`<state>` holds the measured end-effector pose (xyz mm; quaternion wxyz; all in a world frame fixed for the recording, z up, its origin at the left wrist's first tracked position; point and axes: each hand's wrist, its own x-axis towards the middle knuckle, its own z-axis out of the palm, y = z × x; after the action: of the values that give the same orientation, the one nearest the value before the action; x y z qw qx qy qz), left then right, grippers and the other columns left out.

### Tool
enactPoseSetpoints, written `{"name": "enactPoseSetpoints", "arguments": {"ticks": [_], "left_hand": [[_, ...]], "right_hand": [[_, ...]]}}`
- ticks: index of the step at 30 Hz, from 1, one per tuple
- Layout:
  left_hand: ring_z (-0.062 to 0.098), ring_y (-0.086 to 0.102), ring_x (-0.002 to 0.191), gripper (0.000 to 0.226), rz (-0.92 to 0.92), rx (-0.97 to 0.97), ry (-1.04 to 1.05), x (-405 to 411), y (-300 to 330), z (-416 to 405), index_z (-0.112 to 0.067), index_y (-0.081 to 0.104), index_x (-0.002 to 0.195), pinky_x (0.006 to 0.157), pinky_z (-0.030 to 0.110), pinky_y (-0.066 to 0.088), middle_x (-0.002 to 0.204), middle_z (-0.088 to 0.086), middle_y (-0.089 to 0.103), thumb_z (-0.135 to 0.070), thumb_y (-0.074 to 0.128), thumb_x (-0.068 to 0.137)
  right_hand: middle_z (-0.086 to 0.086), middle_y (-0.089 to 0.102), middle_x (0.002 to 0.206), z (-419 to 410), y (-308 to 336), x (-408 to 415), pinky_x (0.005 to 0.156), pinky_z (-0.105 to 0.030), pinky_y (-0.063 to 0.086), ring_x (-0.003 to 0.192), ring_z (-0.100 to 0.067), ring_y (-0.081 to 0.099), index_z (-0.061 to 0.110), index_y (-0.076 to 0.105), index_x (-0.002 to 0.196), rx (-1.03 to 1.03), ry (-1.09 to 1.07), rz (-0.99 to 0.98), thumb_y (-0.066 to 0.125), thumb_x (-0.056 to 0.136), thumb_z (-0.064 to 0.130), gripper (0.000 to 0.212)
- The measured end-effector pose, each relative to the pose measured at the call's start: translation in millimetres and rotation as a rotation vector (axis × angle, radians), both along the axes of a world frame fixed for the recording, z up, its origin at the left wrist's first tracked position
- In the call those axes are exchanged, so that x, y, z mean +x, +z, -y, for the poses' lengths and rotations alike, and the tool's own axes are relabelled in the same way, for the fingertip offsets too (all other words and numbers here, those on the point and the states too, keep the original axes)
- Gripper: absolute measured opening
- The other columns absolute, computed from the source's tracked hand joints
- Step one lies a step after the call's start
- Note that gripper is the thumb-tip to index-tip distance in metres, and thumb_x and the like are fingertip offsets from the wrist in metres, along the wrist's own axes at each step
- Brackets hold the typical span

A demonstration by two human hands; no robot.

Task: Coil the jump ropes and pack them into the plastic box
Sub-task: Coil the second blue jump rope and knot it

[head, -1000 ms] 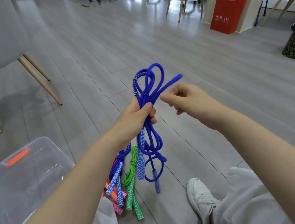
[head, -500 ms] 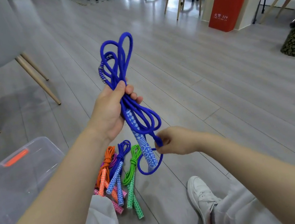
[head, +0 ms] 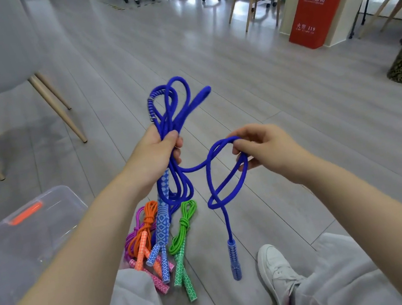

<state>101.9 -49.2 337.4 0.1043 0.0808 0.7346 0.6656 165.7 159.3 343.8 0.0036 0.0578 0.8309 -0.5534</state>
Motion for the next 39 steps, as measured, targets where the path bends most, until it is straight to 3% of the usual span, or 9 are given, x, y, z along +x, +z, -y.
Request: {"name": "enactPoseSetpoints", "arguments": {"ticks": [5, 12, 14, 18, 24, 28, 32, 36, 39], "left_hand": [[0.010, 0.049, 0.061, 0.016, 0.061, -0.073, -0.198, 12.6, -2.7, -12.0, -0.012, 0.051, 0.115, 0.066, 0.031, 0.048, 0.088, -0.001, 0.069, -0.014, 0.042, 0.101], [0.009, 0.045, 0.055, 0.019, 0.269, 0.187, -0.379, 26.2, 2.8, -22.8, -0.010, 0.057, 0.110, 0.058, 0.025, 0.046, 0.080, 0.001, 0.063, -0.013, 0.040, 0.102], [0.009, 0.045, 0.054, 0.019, 0.278, 0.250, -0.369, 24.9, 5.4, -22.1, -0.008, 0.055, 0.112, 0.056, 0.024, 0.047, 0.080, 0.001, 0.059, -0.013, 0.040, 0.102], [0.008, 0.045, 0.051, 0.015, 0.276, 0.338, -0.293, 22.7, 10.4, -19.9, -0.009, 0.055, 0.107, 0.052, 0.022, 0.048, 0.079, 0.002, 0.060, -0.012, 0.041, 0.101], [0.007, 0.043, 0.054, 0.014, 0.261, 0.447, -0.337, 14.9, 15.6, -7.5, -0.011, 0.053, 0.104, 0.055, 0.021, 0.049, 0.080, -0.001, 0.058, -0.016, 0.039, 0.102], [0.004, 0.043, 0.052, 0.015, 0.281, 0.567, -0.294, 11.1, 15.9, -3.5, -0.010, 0.050, 0.107, 0.055, 0.021, 0.048, 0.079, -0.002, 0.057, -0.017, 0.038, 0.102], [0.003, 0.044, 0.052, 0.015, 0.345, 0.717, -0.244, 5.3, 14.8, -0.1, -0.011, 0.050, 0.102, 0.055, 0.017, 0.047, 0.077, -0.003, 0.057, -0.018, 0.036, 0.102], [0.002, 0.045, 0.051, 0.016, 0.427, 0.885, -0.219, -2.4, 14.0, 4.9, -0.012, 0.048, 0.101, 0.056, 0.014, 0.046, 0.076, -0.005, 0.055, -0.020, 0.034, 0.102], [0.002, 0.046, 0.051, 0.019, 0.487, 0.969, -0.177, -6.9, 12.3, 7.7, -0.011, 0.048, 0.099, 0.057, 0.012, 0.045, 0.076, -0.005, 0.054, -0.020, 0.032, 0.103]], "right_hand": [[-0.009, 0.072, 0.088, 5.3, 1.5, 2.2, 0.061, -0.022, 0.057, 0.070, -0.014, 0.070, 0.009, 0.067, 0.108, -0.051, -0.045, -0.085, 0.053, 0.097, 0.009, 0.017], [-0.004, 0.070, 0.083, 16.6, -3.1, 2.5, 0.059, -0.016, 0.052, 0.068, -0.002, 0.065, 0.018, 0.064, 0.093, 0.032, -0.022, -0.190, 0.056, 0.096, 0.010, 0.012], [-0.008, 0.071, 0.088, 12.2, -3.1, 0.3, 0.063, -0.018, 0.054, 0.073, -0.007, 0.067, 0.012, 0.064, 0.102, -0.087, 0.000, -0.091, 0.056, 0.095, 0.012, 0.010], [-0.023, 0.064, 0.121, -1.9, -15.4, -1.0, 0.096, -0.047, 0.051, 0.111, -0.037, 0.063, 0.001, 0.051, 0.130, -0.538, 0.239, 0.239, 0.061, 0.085, 0.013, 0.048], [-0.026, 0.059, 0.128, 1.8, -31.0, 6.2, 0.109, -0.049, 0.040, 0.119, -0.042, 0.057, 0.000, 0.058, 0.126, -0.461, 0.455, 0.522, 0.047, 0.094, 0.044, 0.056], [-0.023, 0.060, 0.109, 6.8, -26.2, 4.1, 0.100, -0.046, 0.050, 0.101, -0.036, 0.063, -0.004, 0.058, 0.115, -0.495, 0.344, 0.438, 0.051, 0.097, 0.026, 0.035], [-0.011, 0.070, 0.098, 6.6, -26.2, 1.5, 0.079, -0.031, 0.059, 0.084, -0.019, 0.068, 0.007, 0.063, 0.107, -0.143, 0.302, 0.354, 0.053, 0.096, 0.008, 0.015], [0.000, 0.066, 0.093, 4.5, -43.3, -2.5, 0.079, -0.035, 0.056, 0.081, -0.014, 0.063, 0.019, 0.055, 0.105, 0.556, 0.209, 0.272, 0.058, 0.093, 0.027, 0.014], [0.011, 0.054, 0.084, 3.5, -49.0, -3.6, 0.067, -0.030, 0.049, 0.075, -0.009, 0.054, 0.025, 0.043, 0.105, 0.619, 0.002, 0.056, 0.067, 0.087, 0.033, 0.031]]}}
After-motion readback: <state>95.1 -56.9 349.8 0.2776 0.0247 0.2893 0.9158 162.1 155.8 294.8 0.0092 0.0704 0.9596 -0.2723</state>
